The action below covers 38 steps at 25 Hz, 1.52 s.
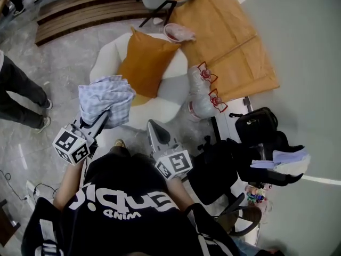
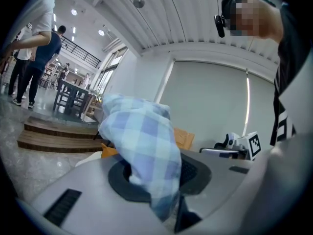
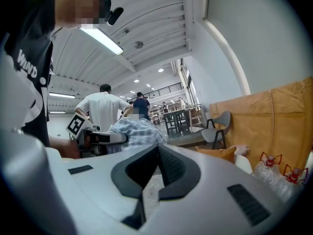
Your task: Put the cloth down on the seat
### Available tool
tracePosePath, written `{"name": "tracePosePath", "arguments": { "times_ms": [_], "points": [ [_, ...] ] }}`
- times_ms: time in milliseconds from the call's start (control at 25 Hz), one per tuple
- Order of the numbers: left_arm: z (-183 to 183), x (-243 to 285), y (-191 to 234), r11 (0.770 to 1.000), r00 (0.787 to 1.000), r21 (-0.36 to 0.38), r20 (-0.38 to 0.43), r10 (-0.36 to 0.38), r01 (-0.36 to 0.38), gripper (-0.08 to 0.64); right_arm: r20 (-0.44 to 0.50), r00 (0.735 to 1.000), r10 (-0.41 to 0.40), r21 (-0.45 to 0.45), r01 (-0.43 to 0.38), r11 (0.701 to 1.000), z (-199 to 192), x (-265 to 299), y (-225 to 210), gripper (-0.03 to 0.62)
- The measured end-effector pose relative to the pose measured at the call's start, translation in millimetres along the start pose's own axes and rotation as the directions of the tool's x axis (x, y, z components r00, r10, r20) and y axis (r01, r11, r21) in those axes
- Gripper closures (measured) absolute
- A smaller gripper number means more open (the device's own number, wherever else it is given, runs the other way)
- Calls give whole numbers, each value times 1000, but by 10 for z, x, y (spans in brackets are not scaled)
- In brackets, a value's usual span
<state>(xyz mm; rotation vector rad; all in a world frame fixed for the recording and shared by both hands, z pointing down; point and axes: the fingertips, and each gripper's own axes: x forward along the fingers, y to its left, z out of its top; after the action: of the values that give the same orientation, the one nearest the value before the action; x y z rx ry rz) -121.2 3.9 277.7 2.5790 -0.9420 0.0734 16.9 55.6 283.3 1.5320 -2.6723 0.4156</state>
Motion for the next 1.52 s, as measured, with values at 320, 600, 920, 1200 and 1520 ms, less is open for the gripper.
{"name": "tracePosePath", "arguments": {
  "times_ms": [320, 600, 920, 1200, 1520],
  "points": [
    [7, 67, 19, 1000, 1000, 3, 4, -22, 22, 462, 6, 999, -51, 7, 51, 999, 5, -42, -103, 572],
    [46, 106, -12, 1000, 1000, -2, 6, -14, 14, 462, 10, 998, -56, 28, 56, 998, -12, -31, -195, 572],
    [213, 766, -12, 1000, 1000, -3, -10, 5, -5, 462, 4, 1000, -29, 45, 29, 999, 186, 134, -847, 572],
    [254, 1162, 1, 1000, 1000, 0, -10, 19, -19, 462, 4, 1000, -25, 59, 25, 998, 212, 182, -1343, 574],
    [348, 1567, 50, 1000, 999, 16, -37, 17, -16, 462, -36, 999, -4, 63, 7, 998, 150, 441, -1750, 572]
  ]
}}
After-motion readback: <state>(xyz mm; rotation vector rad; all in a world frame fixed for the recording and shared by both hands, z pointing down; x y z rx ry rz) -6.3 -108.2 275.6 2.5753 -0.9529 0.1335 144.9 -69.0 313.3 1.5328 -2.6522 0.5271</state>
